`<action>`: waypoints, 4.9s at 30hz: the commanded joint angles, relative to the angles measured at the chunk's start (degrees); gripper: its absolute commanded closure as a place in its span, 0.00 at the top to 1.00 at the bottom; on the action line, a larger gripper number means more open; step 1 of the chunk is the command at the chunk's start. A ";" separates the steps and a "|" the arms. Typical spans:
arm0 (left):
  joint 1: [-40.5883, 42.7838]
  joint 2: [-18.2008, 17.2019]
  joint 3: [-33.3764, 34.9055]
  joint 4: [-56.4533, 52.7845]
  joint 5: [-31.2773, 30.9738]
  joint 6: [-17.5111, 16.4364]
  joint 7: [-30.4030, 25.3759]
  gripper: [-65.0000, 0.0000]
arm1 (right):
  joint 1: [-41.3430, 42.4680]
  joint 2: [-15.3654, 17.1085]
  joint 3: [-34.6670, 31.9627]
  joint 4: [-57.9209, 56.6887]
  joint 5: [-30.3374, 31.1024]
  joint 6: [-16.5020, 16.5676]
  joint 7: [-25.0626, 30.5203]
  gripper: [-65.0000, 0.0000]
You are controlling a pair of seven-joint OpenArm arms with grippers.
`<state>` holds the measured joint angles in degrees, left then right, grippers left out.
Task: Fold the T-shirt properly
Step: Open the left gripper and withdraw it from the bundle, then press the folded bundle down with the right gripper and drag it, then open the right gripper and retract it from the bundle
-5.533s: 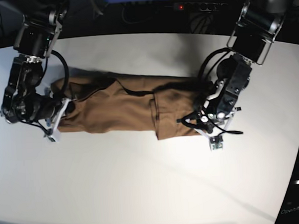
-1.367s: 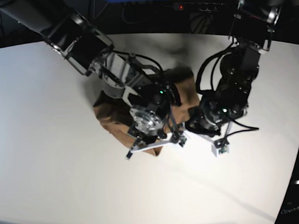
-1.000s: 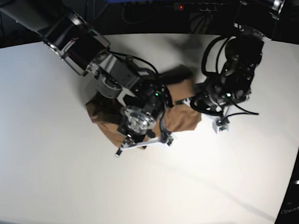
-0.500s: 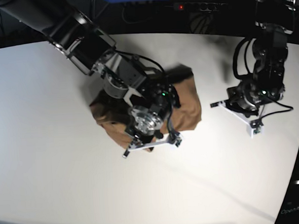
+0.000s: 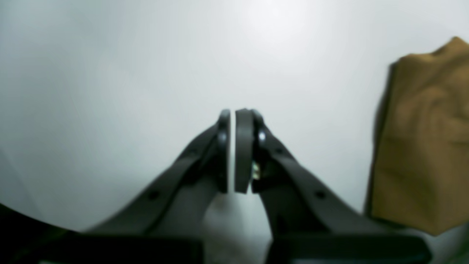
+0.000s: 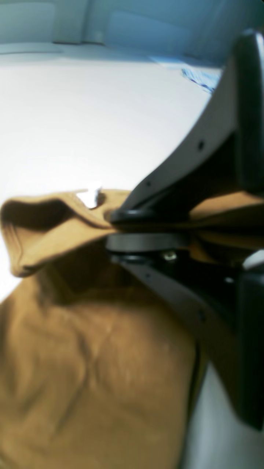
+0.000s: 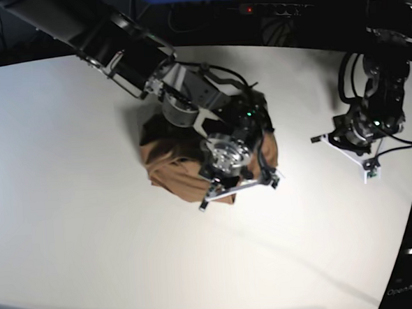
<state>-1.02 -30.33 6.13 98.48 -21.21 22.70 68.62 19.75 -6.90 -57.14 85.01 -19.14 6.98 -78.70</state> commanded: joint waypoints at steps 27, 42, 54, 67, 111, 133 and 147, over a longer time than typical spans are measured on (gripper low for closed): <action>2.38 -2.60 -0.64 0.82 0.25 -4.02 -0.88 0.03 | 1.04 -2.10 -3.12 0.75 -0.60 -0.26 4.45 0.04; 3.17 -2.42 -0.64 0.82 0.25 -4.02 -0.88 0.03 | 0.34 -2.10 -9.36 0.57 4.15 0.01 11.66 0.04; 3.26 -2.24 -0.55 0.82 0.25 -4.02 -0.88 0.03 | 0.87 -2.10 -9.01 -4.18 3.97 0.01 15.36 0.04; 3.61 -2.24 -0.37 0.82 0.25 -4.02 -0.88 0.03 | 2.01 -2.10 -6.20 -6.73 4.15 0.01 19.22 0.05; 7.57 -0.57 -0.55 5.92 -0.11 -4.19 -2.47 0.03 | -0.71 11.07 12.00 5.32 3.97 29.10 29.51 1.00; 9.24 0.92 -0.55 6.18 0.16 -4.19 -2.55 0.03 | -1.86 14.76 12.27 21.49 4.06 33.02 24.50 0.69; 12.14 5.93 0.07 9.44 -0.28 -4.28 -2.20 0.03 | -1.33 18.54 26.77 2.59 3.97 33.02 36.72 0.01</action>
<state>11.55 -23.75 6.44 106.94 -21.45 18.39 67.02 16.95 11.49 -30.59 86.56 -15.22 40.47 -42.98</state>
